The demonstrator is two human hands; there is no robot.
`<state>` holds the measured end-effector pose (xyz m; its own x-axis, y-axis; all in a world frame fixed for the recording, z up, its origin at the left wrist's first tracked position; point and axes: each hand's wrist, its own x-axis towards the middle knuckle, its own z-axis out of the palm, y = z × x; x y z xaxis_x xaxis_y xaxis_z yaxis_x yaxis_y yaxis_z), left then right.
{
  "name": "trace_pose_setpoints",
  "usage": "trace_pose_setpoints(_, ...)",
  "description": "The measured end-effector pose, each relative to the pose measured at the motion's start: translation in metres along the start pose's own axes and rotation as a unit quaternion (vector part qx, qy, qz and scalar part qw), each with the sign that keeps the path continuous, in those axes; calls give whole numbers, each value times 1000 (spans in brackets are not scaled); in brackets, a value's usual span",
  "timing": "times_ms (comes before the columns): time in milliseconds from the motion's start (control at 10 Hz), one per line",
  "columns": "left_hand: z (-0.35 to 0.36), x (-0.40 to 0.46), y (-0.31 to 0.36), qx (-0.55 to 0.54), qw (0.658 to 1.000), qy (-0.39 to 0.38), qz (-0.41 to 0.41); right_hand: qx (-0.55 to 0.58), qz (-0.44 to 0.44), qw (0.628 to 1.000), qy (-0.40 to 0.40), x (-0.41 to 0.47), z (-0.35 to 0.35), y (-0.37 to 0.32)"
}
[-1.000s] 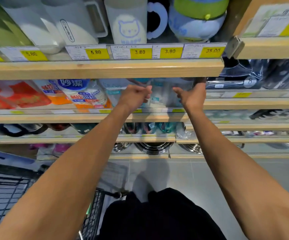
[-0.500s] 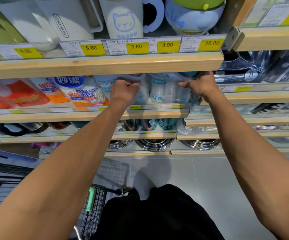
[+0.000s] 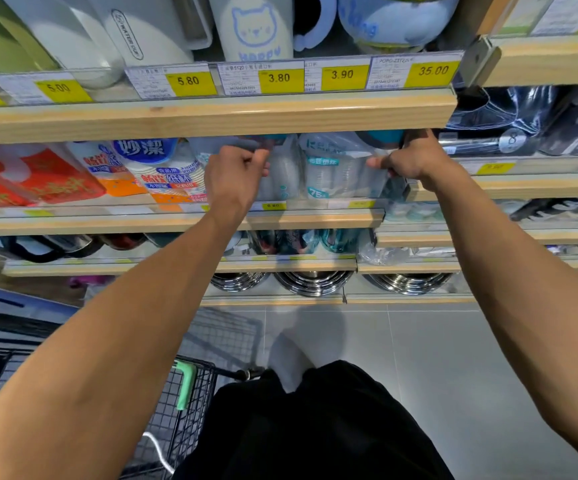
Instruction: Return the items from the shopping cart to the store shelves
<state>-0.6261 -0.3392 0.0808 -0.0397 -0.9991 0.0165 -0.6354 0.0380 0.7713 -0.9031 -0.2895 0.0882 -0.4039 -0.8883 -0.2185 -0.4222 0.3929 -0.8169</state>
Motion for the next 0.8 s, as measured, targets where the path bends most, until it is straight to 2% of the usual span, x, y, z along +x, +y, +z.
trace_pose_setpoints(100, 10, 24, -9, -66, 996, -31, -41, 1, 40, 999, -4, 3, 2, -2)
trace_pose_setpoints(300, 9, 39, -17, -41, 989, -136, -31, 19, 86, 996, -29, -1, 1, -8)
trace_pose_setpoints(400, 7, 31, -16, -23, 991, -135, 0, 66, 84, 994, 27, -9, 6, -6)
trace_pose_setpoints(500, 6, 12, -17, 20, 993, -111, 35, 88, 25, 980, 179, -26, 18, 4)
trace_pose_setpoints(600, 9, 1, -21, 30, 993, -107, 34, 38, -28, 939, 342, -55, 43, 7)
trace_pose_setpoints(700, 5, -9, -22, 33, 993, -107, 41, 43, -41, 929, 364, -73, 64, 3)
trace_pose_setpoints(800, -3, -15, -29, -11, 991, -122, 55, 63, -53, 945, 317, -79, 87, -3)
